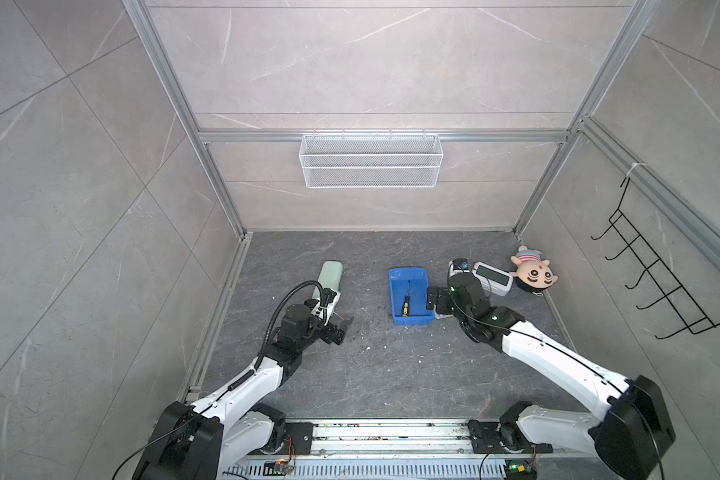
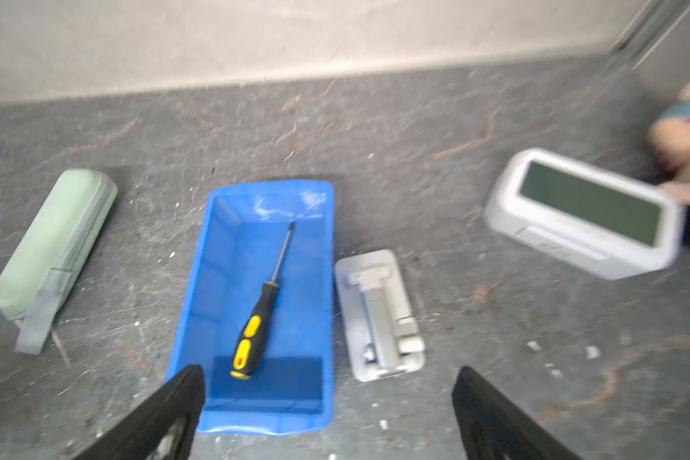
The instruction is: Put the screwdriver in the bin
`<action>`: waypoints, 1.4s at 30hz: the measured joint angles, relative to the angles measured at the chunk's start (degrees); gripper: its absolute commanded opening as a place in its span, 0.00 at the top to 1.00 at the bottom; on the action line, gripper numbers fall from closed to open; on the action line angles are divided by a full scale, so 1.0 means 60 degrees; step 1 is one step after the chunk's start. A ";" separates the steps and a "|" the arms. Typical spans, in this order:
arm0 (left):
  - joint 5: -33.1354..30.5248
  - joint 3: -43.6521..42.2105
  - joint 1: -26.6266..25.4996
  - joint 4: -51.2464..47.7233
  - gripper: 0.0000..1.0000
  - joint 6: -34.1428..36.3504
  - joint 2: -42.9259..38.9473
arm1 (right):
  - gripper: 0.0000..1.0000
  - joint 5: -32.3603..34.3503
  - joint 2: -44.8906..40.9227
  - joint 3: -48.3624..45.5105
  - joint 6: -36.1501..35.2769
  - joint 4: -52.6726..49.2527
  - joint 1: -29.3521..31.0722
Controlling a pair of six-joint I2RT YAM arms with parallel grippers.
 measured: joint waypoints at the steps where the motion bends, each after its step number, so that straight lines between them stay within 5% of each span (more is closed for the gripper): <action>1: -0.0350 -0.0022 0.0164 0.0000 0.00 -0.0004 -0.0087 | 0.01 0.0215 -0.0393 -0.0299 -0.0219 0.0193 -0.0025; 11: -0.2841 -0.0969 0.1690 0.1344 0.00 0.0058 0.0448 | 0.01 0.1388 -0.2284 -0.3661 -0.1993 0.3282 -0.1745; 26: -0.2677 -0.1027 0.3289 0.4273 0.00 -0.0146 0.3279 | 0.00 0.0386 0.2521 -0.5031 -0.3963 1.0251 -0.2692; 29: -0.2510 -0.1027 0.3606 0.5209 0.00 -0.0331 0.3978 | 0.00 -0.0175 0.2725 -0.5020 -0.3960 1.0393 -0.3013; 42: -0.2084 -0.0339 0.4277 0.4623 0.00 -0.1122 0.4266 | 0.01 -0.1555 0.3315 -0.4608 -0.3617 1.0495 -0.3945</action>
